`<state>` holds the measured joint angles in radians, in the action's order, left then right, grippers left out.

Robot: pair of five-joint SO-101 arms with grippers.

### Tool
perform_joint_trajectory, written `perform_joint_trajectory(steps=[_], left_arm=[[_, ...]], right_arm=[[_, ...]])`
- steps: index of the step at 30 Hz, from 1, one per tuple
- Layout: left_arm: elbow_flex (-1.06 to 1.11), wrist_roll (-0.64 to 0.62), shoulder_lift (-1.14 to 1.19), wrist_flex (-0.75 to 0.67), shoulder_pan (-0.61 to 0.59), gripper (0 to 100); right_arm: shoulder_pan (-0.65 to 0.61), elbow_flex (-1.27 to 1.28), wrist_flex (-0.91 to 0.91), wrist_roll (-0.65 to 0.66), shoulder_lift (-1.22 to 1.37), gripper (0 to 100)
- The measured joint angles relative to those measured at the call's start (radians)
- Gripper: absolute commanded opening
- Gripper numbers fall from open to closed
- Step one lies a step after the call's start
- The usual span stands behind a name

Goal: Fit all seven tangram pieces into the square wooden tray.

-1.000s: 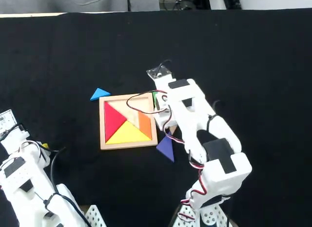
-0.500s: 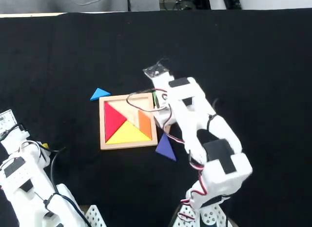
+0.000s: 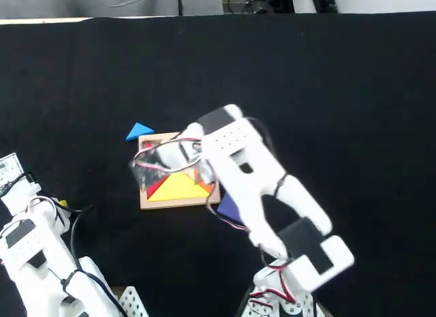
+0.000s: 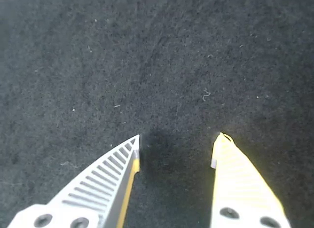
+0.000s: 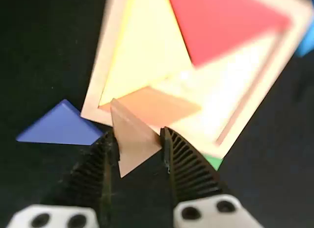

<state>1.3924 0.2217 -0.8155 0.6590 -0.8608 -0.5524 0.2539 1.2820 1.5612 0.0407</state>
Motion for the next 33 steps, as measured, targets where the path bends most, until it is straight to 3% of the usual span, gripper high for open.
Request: perform_joint_trajectory(steps=[5, 9, 15, 17, 25, 30, 33], left_arm=[[0.0, 0.0, 0.0, 0.0, 0.0, 24], [0.0, 0.0, 0.0, 0.0, 0.0, 24], [0.0, 0.0, 0.0, 0.0, 0.0, 24], [0.0, 0.0, 0.0, 0.0, 0.0, 24], [0.0, 0.0, 0.0, 0.0, 0.0, 24], [0.0, 0.0, 0.0, 0.0, 0.0, 24], [0.0, 0.0, 0.0, 0.0, 0.0, 24]], right_arm=[[-0.018, -0.063, 0.031, 0.095, 0.087, 1.1], [-0.044, -0.123, 0.038, 0.077, 0.169, 3.0], [-0.048, -0.187, 0.038, -0.08, 0.23, 26.5], [-0.048, -0.193, 0.038, -0.098, 0.238, 28.6], [-0.048, -0.193, 0.071, -0.106, 0.238, 26.3], [-0.035, -0.255, 0.161, -0.129, 0.221, 2.1], [-0.009, -0.275, 0.17, -0.209, 0.181, 3.5]])
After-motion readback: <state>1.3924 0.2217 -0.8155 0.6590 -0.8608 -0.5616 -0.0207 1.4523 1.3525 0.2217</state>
